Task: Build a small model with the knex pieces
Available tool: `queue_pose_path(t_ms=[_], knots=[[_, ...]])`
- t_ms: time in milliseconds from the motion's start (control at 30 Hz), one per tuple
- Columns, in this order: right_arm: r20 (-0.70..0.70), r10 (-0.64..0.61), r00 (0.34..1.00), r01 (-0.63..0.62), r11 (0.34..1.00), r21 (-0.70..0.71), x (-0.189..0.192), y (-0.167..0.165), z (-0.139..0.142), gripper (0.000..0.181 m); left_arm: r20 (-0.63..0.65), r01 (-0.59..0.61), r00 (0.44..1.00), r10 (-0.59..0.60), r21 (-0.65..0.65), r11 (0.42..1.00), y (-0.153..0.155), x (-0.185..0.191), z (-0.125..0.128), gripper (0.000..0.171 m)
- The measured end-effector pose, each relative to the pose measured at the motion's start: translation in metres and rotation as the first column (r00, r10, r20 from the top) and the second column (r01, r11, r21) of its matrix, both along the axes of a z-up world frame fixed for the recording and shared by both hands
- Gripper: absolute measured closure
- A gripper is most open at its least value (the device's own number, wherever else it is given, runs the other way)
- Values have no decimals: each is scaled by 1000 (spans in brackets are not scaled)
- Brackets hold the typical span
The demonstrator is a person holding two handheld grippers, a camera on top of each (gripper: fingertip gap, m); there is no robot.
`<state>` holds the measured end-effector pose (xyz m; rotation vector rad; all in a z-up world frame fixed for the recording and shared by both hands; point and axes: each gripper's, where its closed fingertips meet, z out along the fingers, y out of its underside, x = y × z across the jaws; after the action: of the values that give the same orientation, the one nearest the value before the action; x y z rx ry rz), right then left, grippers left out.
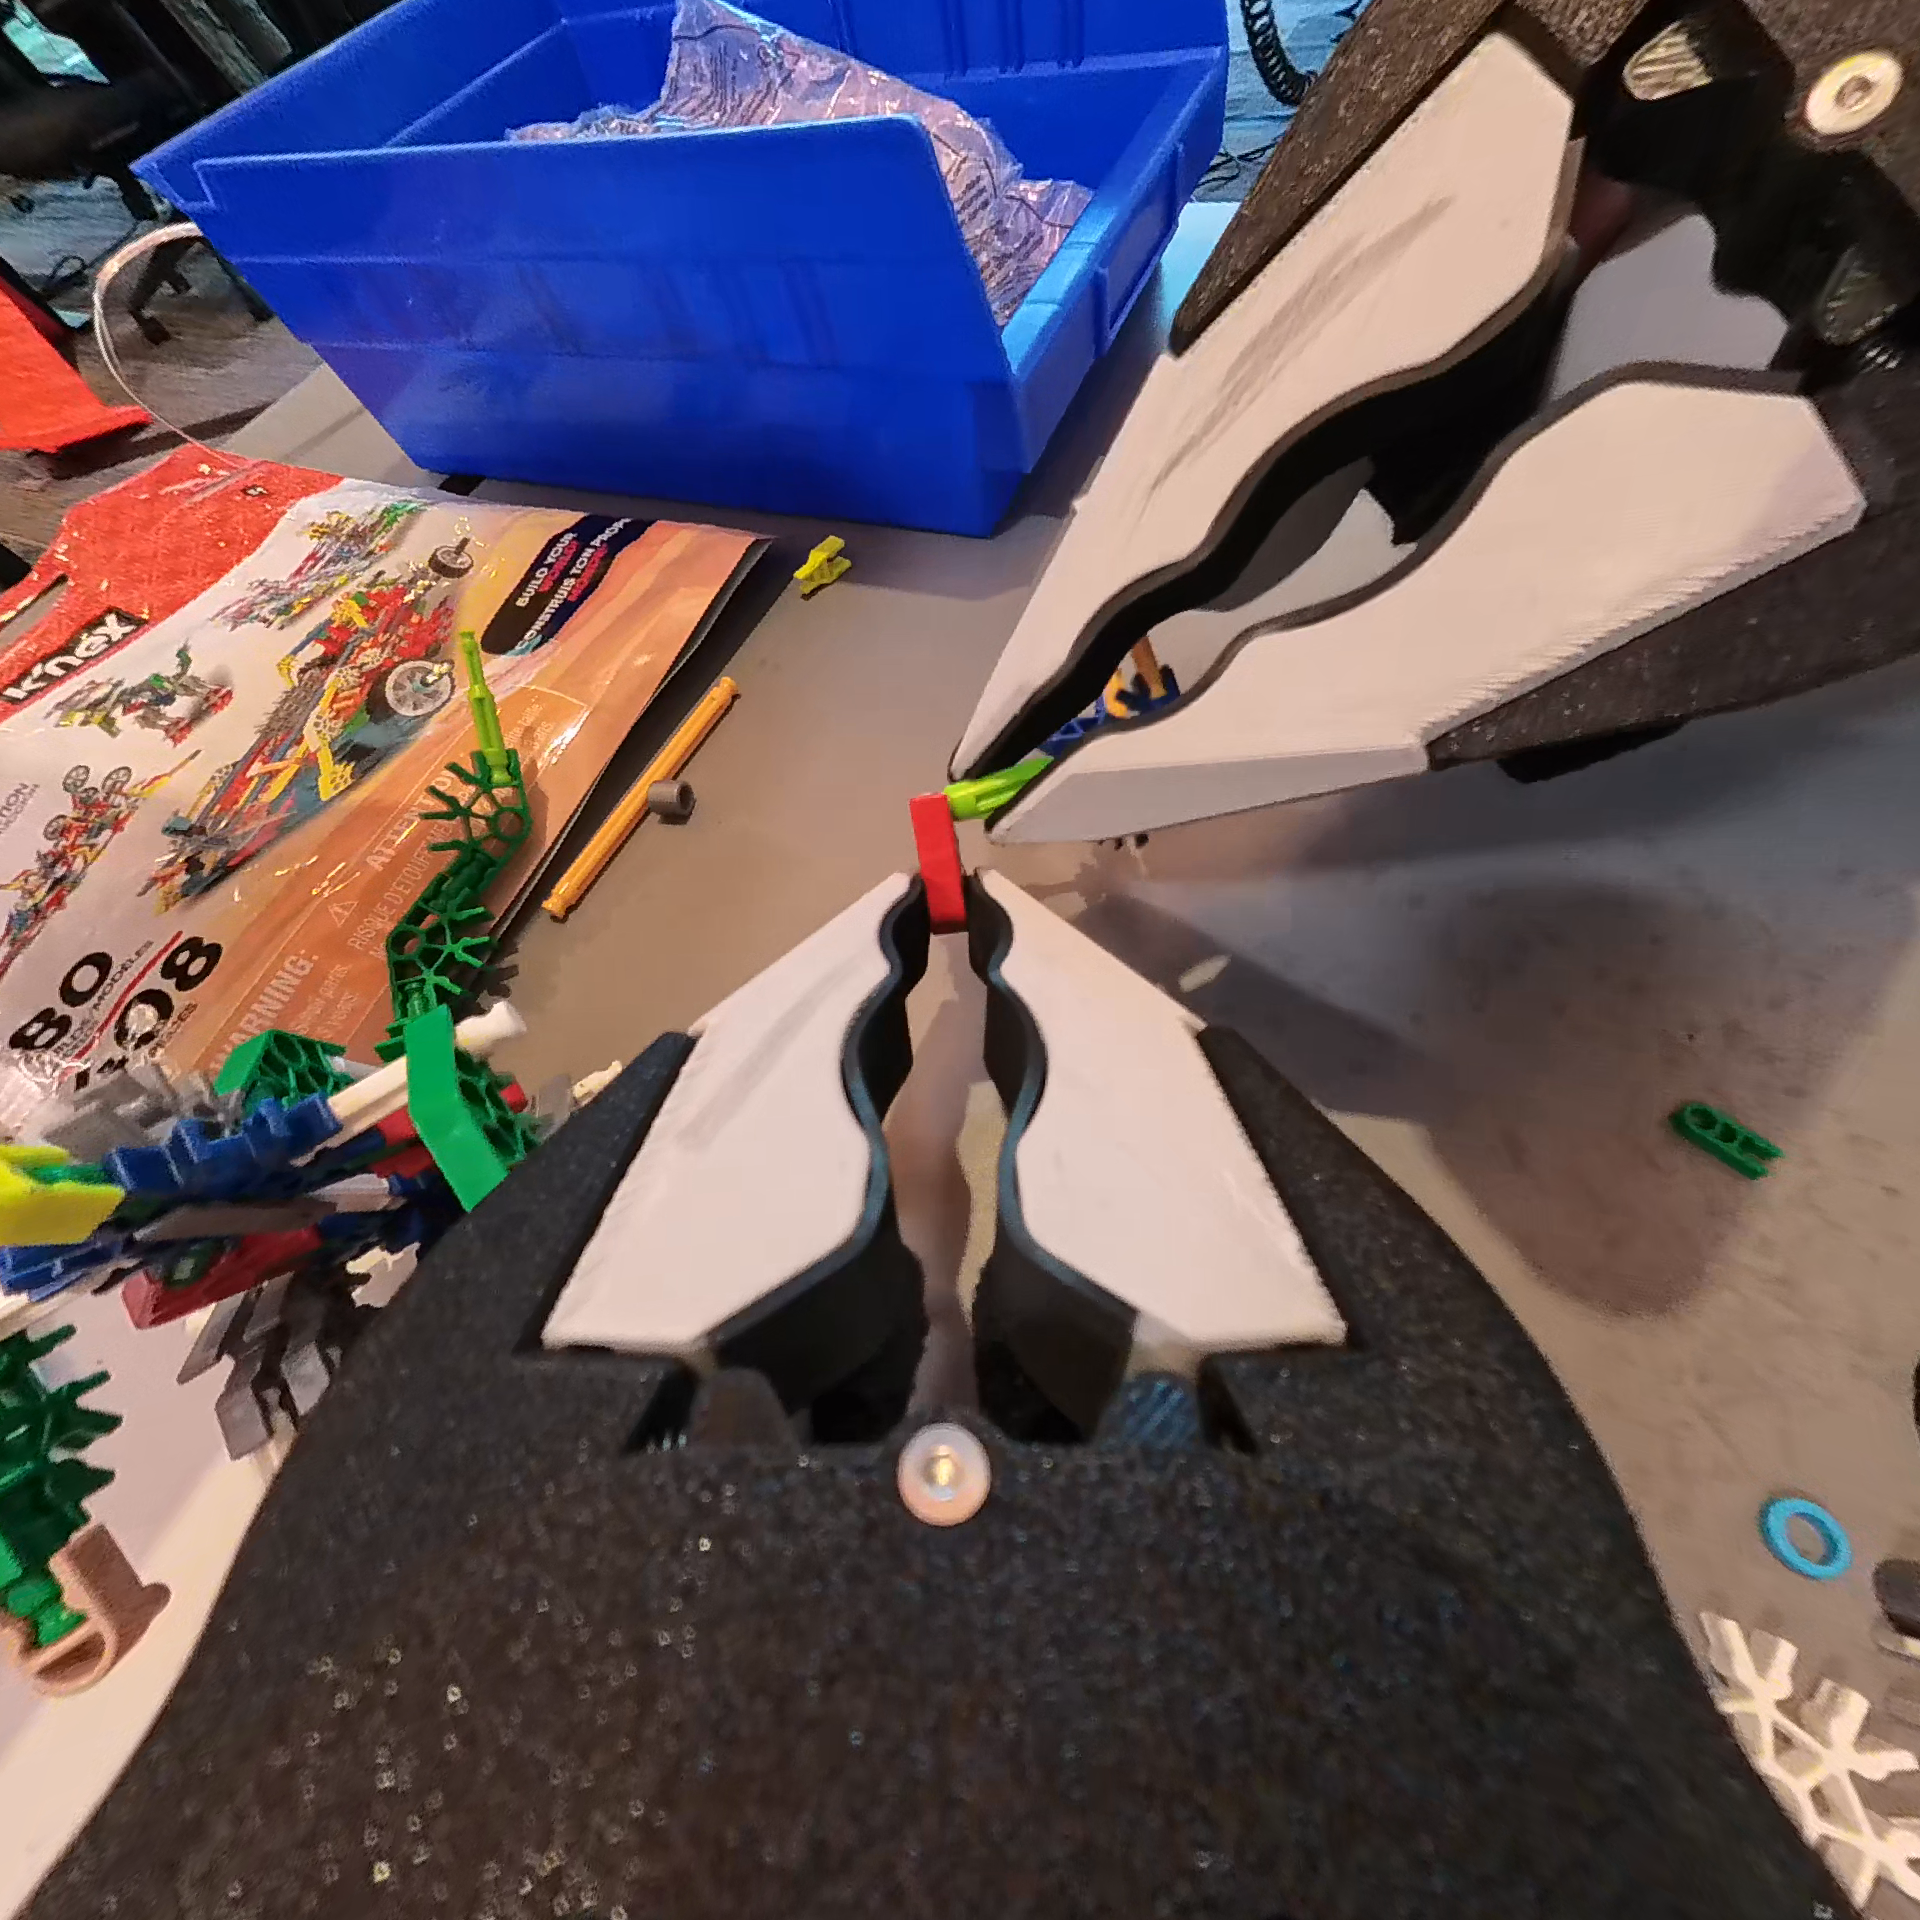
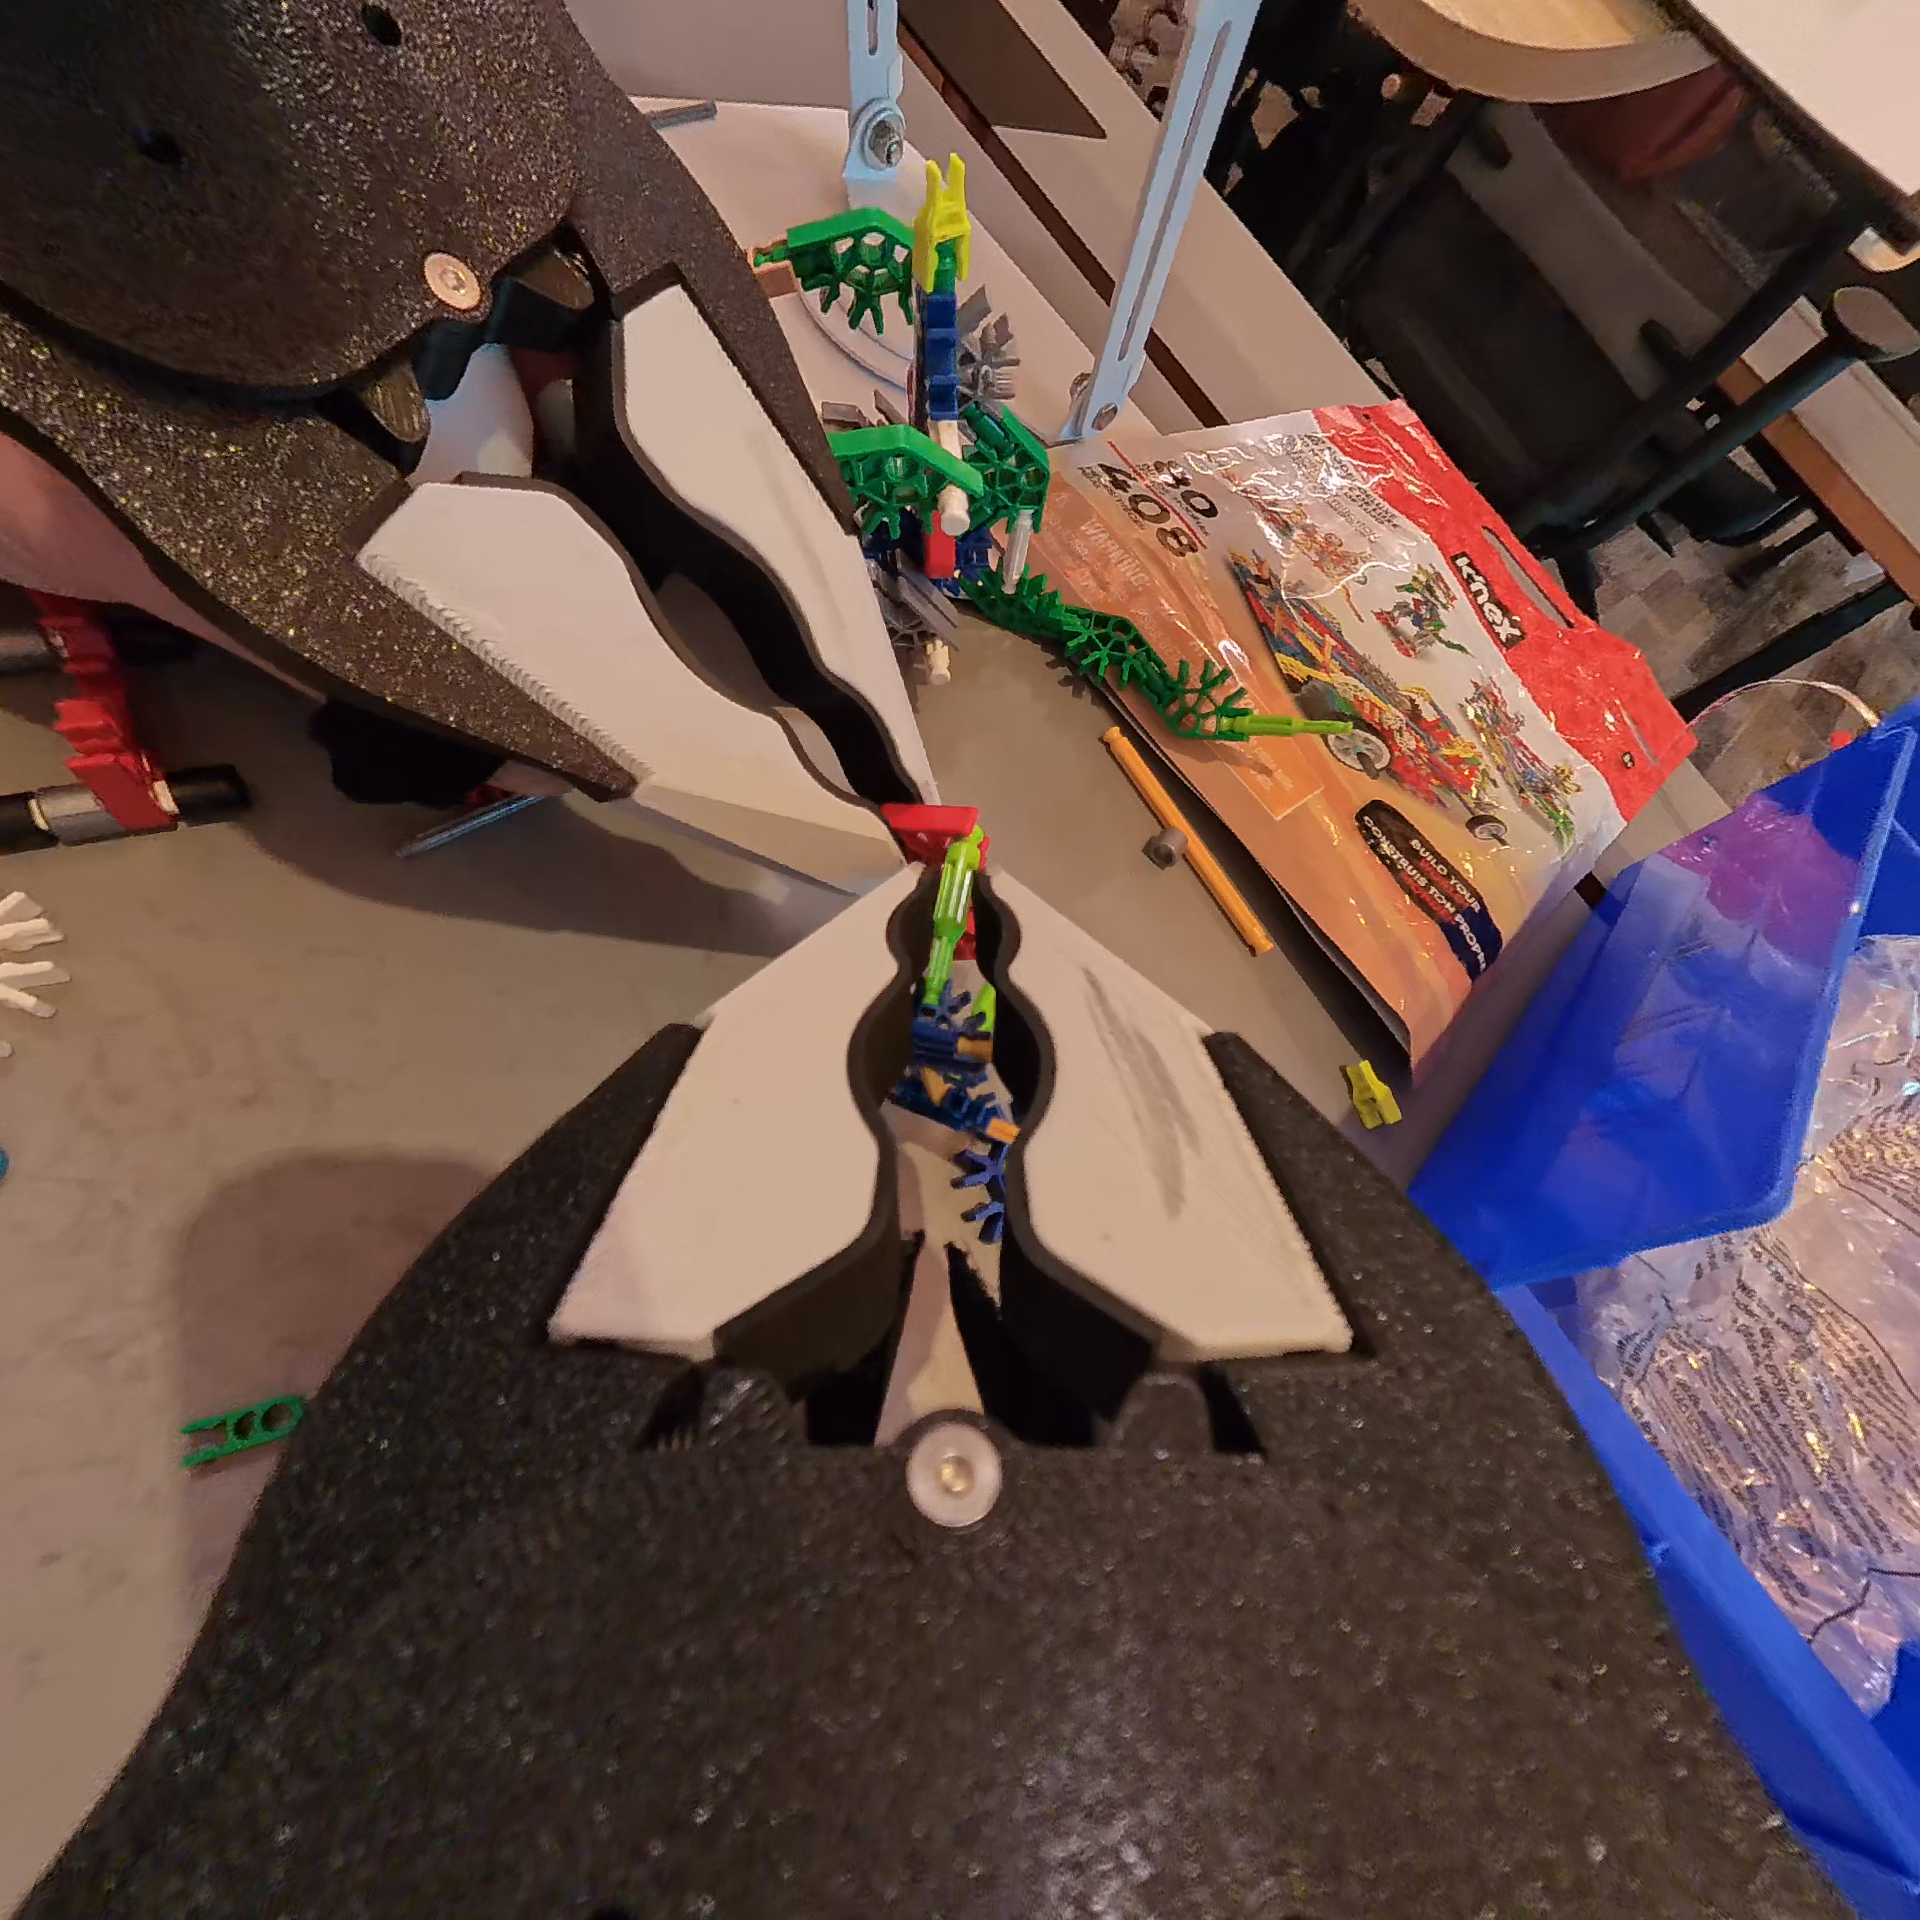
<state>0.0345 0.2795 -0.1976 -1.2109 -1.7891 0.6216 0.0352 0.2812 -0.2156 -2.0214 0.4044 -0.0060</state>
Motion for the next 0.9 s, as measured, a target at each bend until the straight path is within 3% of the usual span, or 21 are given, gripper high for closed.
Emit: queue_pose_path(t_ms=[733, 900], knots=[[46, 11, 999, -17, 991, 129, 0, -2, -8, 178, -83, -21, 996, 20, -11, 1000, 2, -1, -5, 170], [57, 18, 998, -23, 995, 95, 2, 0, -10, 178, -176, -8, 984, 6, -13, 1000, 3, -1, -7, 169]])
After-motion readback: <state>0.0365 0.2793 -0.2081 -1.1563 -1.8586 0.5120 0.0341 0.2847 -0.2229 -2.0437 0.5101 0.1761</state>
